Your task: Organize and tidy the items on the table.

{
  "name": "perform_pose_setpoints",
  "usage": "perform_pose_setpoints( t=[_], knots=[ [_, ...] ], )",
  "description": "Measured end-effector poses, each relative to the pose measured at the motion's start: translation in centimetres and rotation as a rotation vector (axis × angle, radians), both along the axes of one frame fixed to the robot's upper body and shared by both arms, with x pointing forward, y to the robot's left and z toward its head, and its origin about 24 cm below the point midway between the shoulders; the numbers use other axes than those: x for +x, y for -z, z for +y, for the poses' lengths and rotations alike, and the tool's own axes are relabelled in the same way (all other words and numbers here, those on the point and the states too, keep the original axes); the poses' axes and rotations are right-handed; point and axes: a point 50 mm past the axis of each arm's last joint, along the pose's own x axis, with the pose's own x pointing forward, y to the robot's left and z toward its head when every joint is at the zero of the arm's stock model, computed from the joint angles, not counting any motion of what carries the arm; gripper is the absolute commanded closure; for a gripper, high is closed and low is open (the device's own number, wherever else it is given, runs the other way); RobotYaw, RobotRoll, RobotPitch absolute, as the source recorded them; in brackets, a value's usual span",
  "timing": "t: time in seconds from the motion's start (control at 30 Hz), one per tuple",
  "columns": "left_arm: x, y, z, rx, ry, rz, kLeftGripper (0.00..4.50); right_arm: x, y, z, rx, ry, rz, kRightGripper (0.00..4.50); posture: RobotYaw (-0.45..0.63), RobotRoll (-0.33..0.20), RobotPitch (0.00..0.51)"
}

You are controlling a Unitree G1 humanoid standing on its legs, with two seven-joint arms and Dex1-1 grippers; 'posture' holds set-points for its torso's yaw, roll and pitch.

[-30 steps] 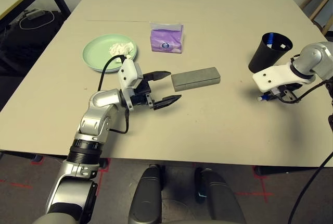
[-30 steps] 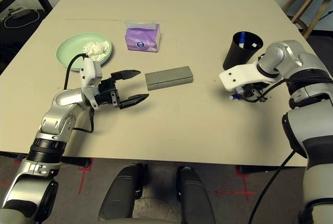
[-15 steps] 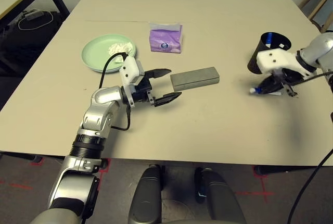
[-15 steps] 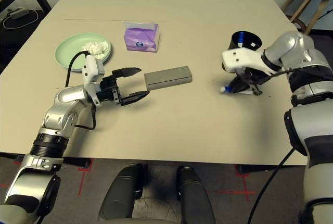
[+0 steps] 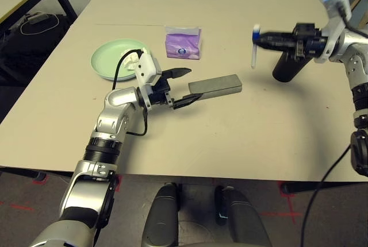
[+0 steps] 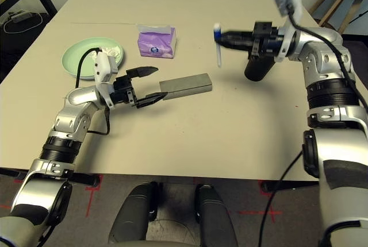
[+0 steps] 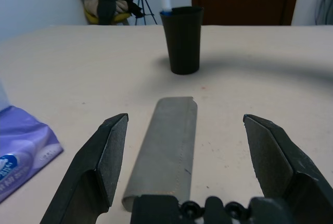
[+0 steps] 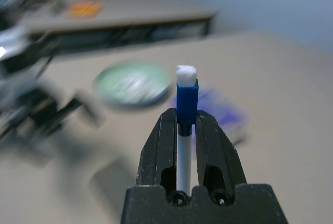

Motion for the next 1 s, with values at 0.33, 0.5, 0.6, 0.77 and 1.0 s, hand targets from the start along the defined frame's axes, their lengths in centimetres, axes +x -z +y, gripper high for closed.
perform_pose_setpoints(
  t=[0.33,0.5,0.6,0.77,1.0],
  knots=[
    [0.7,-0.1,0.0,-0.015,-0.015,0.021,0.0,1.5,1.6,-0.5,0.226,0.47,0.043,4.18,0.1,0.0,0.083],
    [0.7,-0.1,0.0,-0.016,-0.015,0.021,0.0,1.6,0.4,-0.6,0.282,0.598,-0.005,4.18,0.1,0.0,0.082],
    [0.7,-0.1,0.0,-0.016,-0.014,0.019,0.0,1.8,-0.4,-0.8,0.312,0.692,0.012,4.18,0.1,0.0,0.081],
    [0.7,-0.3,-0.1,-0.018,-0.011,0.013,0.0,2.0,-0.5,-1.1,0.32,0.82,0.087,4.18,0.1,0.0,0.08],
    [0.9,-1.2,-0.5,-0.022,0.0,-0.012,0.0,1.8,-0.7,-1.2,0.281,0.867,0.113,4.18,0.1,0.0,0.084]
  ],
)
